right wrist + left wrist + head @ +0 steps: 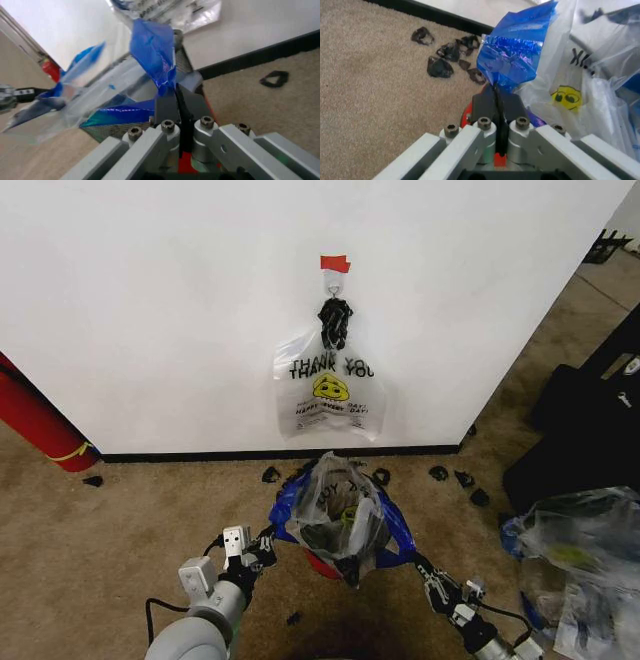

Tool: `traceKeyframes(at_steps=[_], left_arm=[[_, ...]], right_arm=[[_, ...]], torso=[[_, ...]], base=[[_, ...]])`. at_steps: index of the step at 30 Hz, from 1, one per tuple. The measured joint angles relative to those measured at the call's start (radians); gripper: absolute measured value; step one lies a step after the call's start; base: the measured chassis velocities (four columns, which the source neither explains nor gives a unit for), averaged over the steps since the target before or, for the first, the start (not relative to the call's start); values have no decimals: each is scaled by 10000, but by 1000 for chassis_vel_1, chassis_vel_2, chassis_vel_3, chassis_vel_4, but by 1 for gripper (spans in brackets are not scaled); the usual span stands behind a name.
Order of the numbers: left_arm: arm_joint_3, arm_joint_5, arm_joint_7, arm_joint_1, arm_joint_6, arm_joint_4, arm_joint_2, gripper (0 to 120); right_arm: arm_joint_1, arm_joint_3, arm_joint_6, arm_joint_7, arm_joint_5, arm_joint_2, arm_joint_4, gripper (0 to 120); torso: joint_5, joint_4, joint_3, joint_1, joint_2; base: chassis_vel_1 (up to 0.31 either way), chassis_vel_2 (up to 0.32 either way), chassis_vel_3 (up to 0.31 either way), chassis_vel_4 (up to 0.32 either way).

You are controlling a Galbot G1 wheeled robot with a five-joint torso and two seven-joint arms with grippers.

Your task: Pick up the garbage bag from the wall and place it over the trash bin.

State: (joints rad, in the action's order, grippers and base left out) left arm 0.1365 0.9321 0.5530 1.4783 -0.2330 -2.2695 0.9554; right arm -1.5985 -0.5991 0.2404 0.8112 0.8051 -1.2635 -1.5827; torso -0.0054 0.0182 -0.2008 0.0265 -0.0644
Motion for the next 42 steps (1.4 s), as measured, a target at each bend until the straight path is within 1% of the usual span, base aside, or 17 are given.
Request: traceKeyframes(at_steps=[4, 8, 18, 22, 25, 29, 35, 42], left_arm=[[-24, 58, 76, -68, -153, 103, -149, 0], [-25, 124, 316, -125, -315, 245, -209, 0], [-340, 158, 290, -127, -561, 613, -23, 0], [-444, 94, 139, -248, -618, 937, 41, 0], [-497, 70, 73, -483, -622, 1296, 68, 0], [-564, 78, -19, -569, -641, 1442, -6, 0], [-630, 52, -178, -669, -658, 1610, -104, 0], [-1077, 35, -241, -1156, -708, 1995, -335, 0]], right_arm=[[94, -41, -95, -580, -576, -11, -47, 0], [101, -34, -218, -1017, -710, -6, -132, 0], [286, 185, -433, -1629, -862, -51, -61, 0], [658, 334, -672, -1961, -1057, -90, 13, 0], [1030, 393, -1085, -2284, -901, -56, 180, 0], [1251, 385, -1395, -2409, -701, 29, 320, 0], [1630, 482, -1672, -2471, -906, 238, 589, 0], [2343, 712, -1973, -2659, -1324, 492, 924, 0]], torso=[[1, -2, 0, 0, 0], [0, -1, 0, 0, 0], [0, -1, 0, 1, 0], [1, -2, 0, 1, 0], [1, -1, 0, 1, 0], [1, -2, -1, 2, 0], [1, -1, -1, 1, 0], [1, -1, -1, 2, 0]], base=[[0, 0, 0, 0], [0, 0, 0, 0], [0, 0, 0, 0], [0, 0, 0, 0], [0, 0, 0, 0], [0, 0, 0, 0], [0, 0, 0, 0], [0, 0, 0, 0]])
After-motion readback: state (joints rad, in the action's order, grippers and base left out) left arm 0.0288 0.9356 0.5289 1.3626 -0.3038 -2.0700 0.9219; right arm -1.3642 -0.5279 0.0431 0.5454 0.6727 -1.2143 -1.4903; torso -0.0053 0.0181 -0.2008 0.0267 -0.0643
